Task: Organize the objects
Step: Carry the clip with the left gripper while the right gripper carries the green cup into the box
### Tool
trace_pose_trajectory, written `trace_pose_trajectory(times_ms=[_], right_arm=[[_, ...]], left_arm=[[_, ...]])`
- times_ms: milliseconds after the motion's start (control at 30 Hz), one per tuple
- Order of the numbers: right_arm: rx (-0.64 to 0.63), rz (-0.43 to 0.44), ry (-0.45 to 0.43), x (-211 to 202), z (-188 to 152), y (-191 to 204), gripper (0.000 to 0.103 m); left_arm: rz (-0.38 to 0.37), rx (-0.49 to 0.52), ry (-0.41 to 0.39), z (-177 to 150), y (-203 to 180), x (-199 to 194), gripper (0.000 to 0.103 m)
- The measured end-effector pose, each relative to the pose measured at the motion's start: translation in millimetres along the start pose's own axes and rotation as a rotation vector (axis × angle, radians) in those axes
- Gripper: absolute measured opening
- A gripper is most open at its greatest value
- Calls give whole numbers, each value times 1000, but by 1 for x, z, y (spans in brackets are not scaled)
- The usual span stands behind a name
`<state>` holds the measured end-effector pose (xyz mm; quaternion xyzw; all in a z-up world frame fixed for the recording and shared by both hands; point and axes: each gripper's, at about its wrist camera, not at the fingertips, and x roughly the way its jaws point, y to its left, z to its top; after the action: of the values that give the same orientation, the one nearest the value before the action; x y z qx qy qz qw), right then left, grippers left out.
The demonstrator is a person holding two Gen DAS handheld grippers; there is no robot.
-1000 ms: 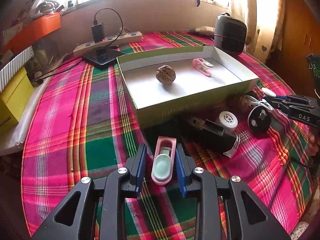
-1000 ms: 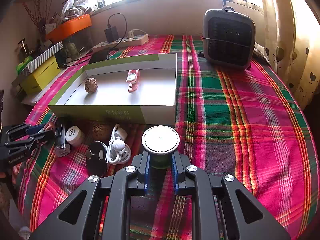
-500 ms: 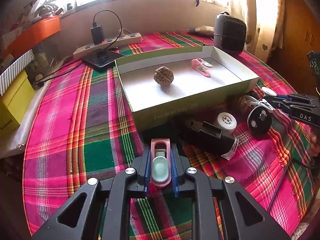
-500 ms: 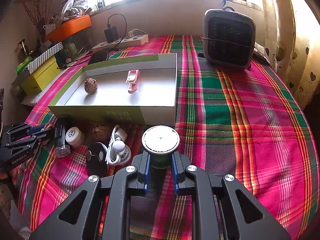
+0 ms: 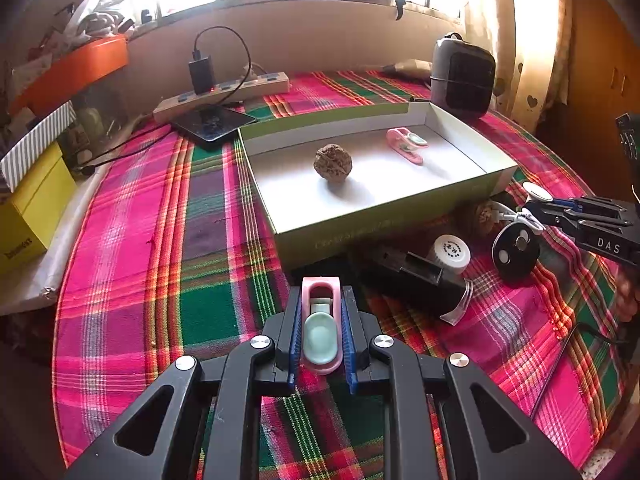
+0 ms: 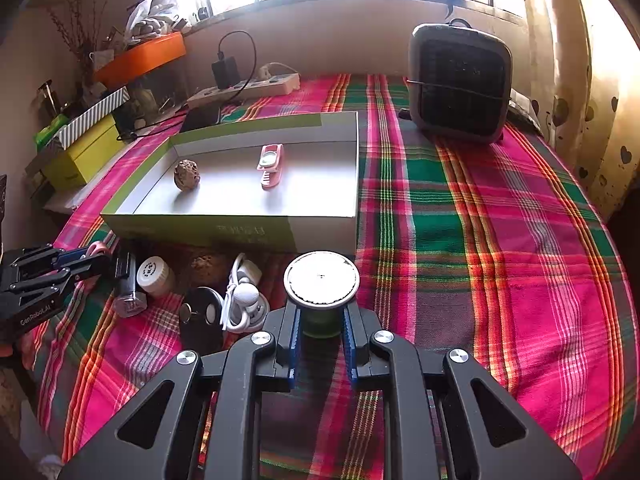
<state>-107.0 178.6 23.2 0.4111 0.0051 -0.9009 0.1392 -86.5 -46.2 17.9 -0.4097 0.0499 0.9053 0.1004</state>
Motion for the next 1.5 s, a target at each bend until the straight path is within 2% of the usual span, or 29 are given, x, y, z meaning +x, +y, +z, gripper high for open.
trace_pose_trajectory(times_ms=[733,1500], right_arm=[[-11,13,-83,-26,21,11,18],[-46,41,-119,-13,64,11,18]], left_arm=[[-11,30,-93,32,-14,-27,16],[-54,26,-111,84,-13,5,16]])
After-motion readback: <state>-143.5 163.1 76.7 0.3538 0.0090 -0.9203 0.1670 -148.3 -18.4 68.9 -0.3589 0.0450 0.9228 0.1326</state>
